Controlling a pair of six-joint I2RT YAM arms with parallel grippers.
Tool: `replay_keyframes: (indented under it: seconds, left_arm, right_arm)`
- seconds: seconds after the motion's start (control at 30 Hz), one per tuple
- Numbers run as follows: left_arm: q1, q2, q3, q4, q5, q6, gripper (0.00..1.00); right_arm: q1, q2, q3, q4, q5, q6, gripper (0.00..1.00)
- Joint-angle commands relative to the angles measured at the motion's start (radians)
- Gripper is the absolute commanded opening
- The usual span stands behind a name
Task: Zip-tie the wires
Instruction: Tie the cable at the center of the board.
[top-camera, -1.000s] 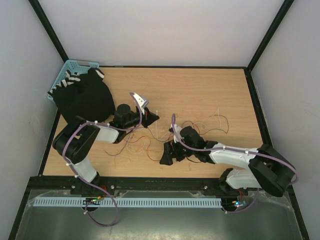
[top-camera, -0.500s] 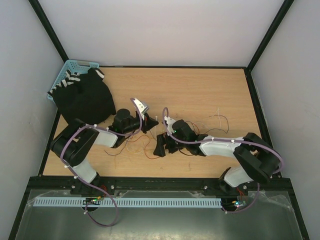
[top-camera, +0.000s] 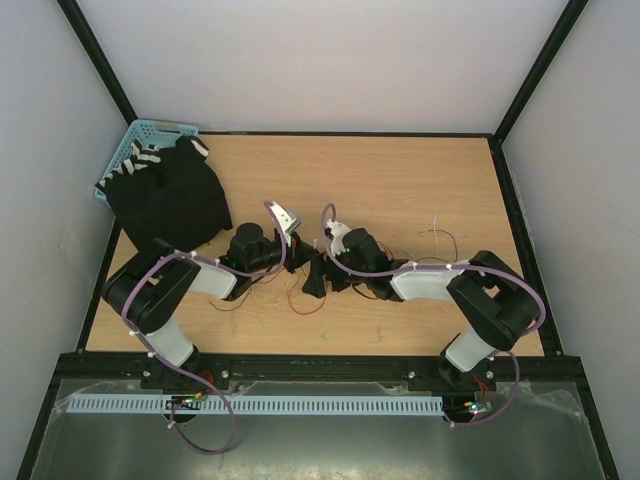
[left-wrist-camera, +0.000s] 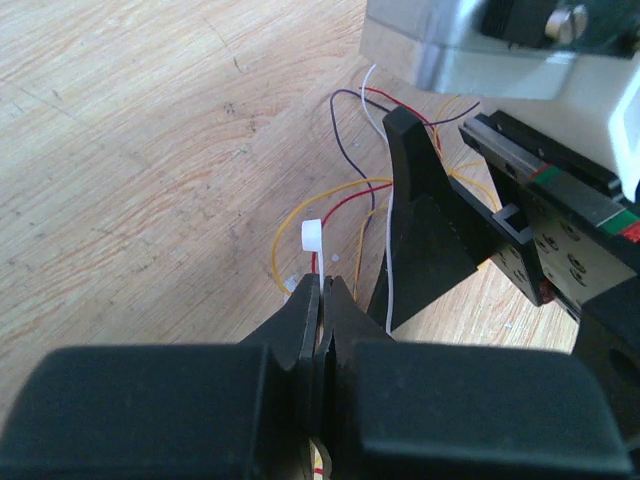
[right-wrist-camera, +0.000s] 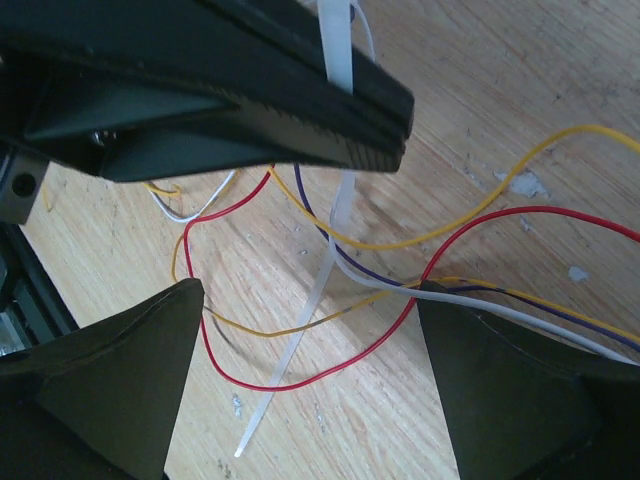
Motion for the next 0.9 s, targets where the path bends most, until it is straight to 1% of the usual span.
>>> replay_keyframes:
  seconds: [0.0, 0.13, 0.3, 0.33, 0.47, 0.53, 0.6, 0.67, 0.77, 0.87]
  left_arm:
    - [-0.009, 0.021, -0.024, 0.049, -0.023, -0.036, 0.0]
    - [-0.009, 0.039, -0.02, 0.05, -0.028, -0.086, 0.0]
    - [-0.011, 0.062, -0.009, 0.05, -0.014, -0.131, 0.0]
    - [-0.011, 0.068, -0.007, 0.05, -0.012, -0.138, 0.0]
    - [-0.01, 0.093, 0.003, 0.044, 0.016, -0.156, 0.0]
    - [-0.009, 0.106, 0.011, 0.042, 0.028, -0.16, 0.0]
    - [-0.01, 0.116, 0.014, 0.041, 0.036, -0.16, 0.0]
    - [-0.007, 0.119, 0.017, 0.04, 0.047, -0.158, 0.0]
    - [0.007, 0.125, 0.027, 0.035, 0.085, -0.158, 0.0]
    - [0.027, 0.139, 0.038, 0.033, 0.133, -0.162, 0.0]
  right_arm:
    - [-0.008, 0.028, -0.004, -0.016, 0.004, -0.024, 0.99]
    - [-0.008, -0.088, -0.063, -0.01, -0.002, -0.1, 0.99]
    - [-0.008, -0.306, -0.128, -0.03, -0.046, -0.229, 0.99]
    - [-0.008, -0.367, -0.139, -0.042, -0.037, -0.25, 0.99]
    - [-0.008, -0.519, -0.201, -0.049, 0.046, -0.351, 0.99]
    - [-0.008, -0.572, -0.25, 0.02, 0.081, -0.369, 0.99]
    - [-0.006, -0.617, -0.306, 0.109, 0.079, -0.398, 0.99]
    - [0.013, -0.656, -0.344, 0.172, 0.086, -0.47, 0.99]
    - [0.056, -0.688, -0.372, 0.199, 0.153, -0.58, 0.99]
    - [0.092, -0.705, -0.413, 0.29, 0.212, -0.677, 0.99]
